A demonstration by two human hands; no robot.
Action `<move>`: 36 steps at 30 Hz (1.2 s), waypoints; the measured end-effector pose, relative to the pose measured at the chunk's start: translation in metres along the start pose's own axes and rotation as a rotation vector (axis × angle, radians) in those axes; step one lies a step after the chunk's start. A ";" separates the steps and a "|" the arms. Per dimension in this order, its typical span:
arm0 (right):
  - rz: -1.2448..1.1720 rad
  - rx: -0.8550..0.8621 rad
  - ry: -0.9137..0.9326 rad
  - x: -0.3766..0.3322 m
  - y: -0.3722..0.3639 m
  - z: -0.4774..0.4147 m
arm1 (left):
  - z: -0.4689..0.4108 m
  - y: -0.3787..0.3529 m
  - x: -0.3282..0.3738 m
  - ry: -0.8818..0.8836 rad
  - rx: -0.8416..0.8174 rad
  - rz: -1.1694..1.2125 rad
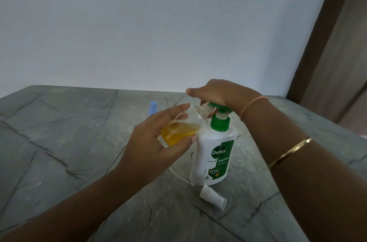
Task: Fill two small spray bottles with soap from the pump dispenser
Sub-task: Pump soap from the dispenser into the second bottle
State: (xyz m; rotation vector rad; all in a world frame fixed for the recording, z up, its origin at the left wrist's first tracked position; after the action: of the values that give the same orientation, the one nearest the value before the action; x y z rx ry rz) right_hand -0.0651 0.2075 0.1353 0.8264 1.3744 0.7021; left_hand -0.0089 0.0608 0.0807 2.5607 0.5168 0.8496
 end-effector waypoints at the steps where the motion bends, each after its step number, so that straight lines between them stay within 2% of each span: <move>1: 0.005 -0.007 -0.006 0.002 -0.002 0.000 | 0.000 0.000 0.000 -0.004 -0.004 0.005; 5: 0.000 -0.004 -0.009 0.004 -0.004 -0.001 | 0.001 -0.002 0.000 0.000 -0.021 0.031; 13: 0.017 0.138 0.082 -0.001 0.012 -0.003 | -0.001 -0.002 0.000 0.005 0.003 -0.007; 22: -0.036 0.003 -0.024 0.003 0.003 0.003 | -0.002 -0.002 0.003 0.007 0.004 -0.024; 28: 0.005 0.004 -0.008 0.002 -0.001 0.002 | -0.001 -0.003 0.000 0.011 -0.014 -0.026; 36: -0.006 0.091 0.088 -0.003 0.011 0.000 | -0.002 -0.001 0.005 -0.001 0.016 -0.032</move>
State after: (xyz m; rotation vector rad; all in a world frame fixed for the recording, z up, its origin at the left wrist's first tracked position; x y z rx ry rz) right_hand -0.0648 0.2106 0.1460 0.8721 1.4966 0.6822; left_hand -0.0071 0.0648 0.0840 2.5600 0.5649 0.8359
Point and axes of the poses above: each hand's wrist, its own z-axis away from the middle knuckle, its own y-axis out of the back of the hand, x = y × z, the point moved 7 cm from there along -z, towards the middle knuckle, and after that the axes turned 10 degrees about -z, right-handed, at the moved point
